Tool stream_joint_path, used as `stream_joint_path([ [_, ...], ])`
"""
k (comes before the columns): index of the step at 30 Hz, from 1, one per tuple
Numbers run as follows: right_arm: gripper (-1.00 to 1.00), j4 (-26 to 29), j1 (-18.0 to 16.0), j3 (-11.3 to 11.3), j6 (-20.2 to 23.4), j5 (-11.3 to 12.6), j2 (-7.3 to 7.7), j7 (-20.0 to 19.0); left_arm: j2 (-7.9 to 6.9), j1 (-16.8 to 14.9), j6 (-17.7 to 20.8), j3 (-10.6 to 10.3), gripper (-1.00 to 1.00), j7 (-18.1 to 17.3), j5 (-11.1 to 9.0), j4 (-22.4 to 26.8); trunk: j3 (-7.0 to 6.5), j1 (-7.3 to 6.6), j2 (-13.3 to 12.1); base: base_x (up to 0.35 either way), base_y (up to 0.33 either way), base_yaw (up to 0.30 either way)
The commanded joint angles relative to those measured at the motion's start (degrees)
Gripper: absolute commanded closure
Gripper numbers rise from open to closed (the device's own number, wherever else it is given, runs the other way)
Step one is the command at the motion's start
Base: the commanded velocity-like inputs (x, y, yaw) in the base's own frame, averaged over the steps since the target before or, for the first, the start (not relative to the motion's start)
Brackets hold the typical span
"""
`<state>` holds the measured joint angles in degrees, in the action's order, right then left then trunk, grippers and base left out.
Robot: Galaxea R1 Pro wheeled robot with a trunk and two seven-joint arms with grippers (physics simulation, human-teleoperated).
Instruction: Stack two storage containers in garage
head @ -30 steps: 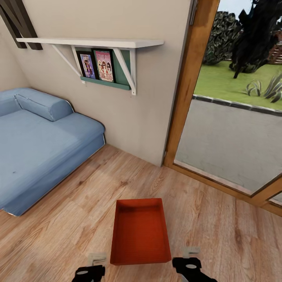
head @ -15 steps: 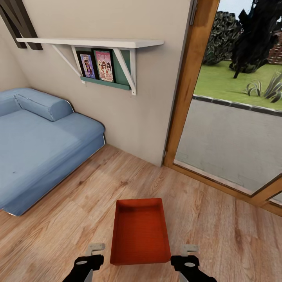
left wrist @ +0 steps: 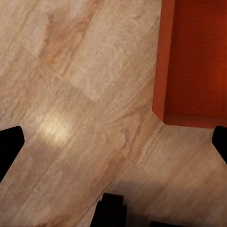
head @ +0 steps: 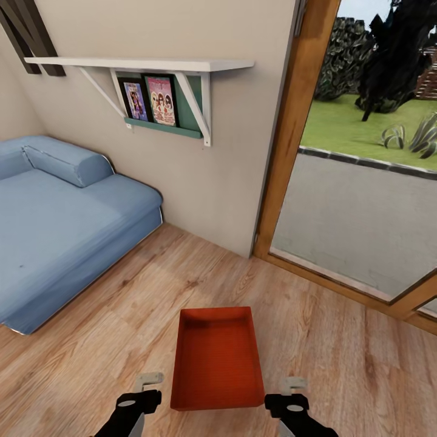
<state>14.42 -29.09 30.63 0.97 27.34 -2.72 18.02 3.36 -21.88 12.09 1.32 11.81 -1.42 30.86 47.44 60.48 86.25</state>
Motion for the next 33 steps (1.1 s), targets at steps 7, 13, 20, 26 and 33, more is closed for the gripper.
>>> stream_joint_path([
  [7, -1.00, 0.3, 0.0, 0.5, 0.9, 0.4, -0.43, 0.4, -0.17, 0.0, 0.2, 0.3, -1.00, -0.4, -0.2, 0.0, 1.30, 1.54, 2.8, 0.000, 0.000, 0.000],
  [13, -1.00, 0.3, 0.0, 0.5, 0.9, 0.3, -0.41, 0.3, -0.19, 0.0, 0.3, 0.3, -1.00, -0.4, -0.2, 0.0, 2.38, 2.86, 5.2, 0.000, 0.000, 0.000],
  [20, -1.00, 0.3, -0.1, 0.5, 0.8, 0.3, -0.24, 0.3, -0.11, 0.0, 0.4, 0.3, -1.00, -0.4, -0.2, 1.4, 3.64, 4.40, 8.1, 0.000, 0.000, 0.000],
  [26, -1.00, 0.3, -0.1, 0.5, 0.3, 0.3, 0.05, 0.4, 0.02, 0.0, 0.4, 0.2, -1.00, -0.5, 0.0, 2.3, 4.71, 5.71, 10.5, 0.000, 0.000, 0.000],
  [33, -1.00, 4.3, -2.6, 0.5, 0.7, 0.2, 0.41, 1.1, 0.20, 0.0, 3.9, 0.1, -1.00, -0.6, 0.0, 5.1, 5.97, 7.25, 13.3, 0.000, 0.000, 0.000],
])
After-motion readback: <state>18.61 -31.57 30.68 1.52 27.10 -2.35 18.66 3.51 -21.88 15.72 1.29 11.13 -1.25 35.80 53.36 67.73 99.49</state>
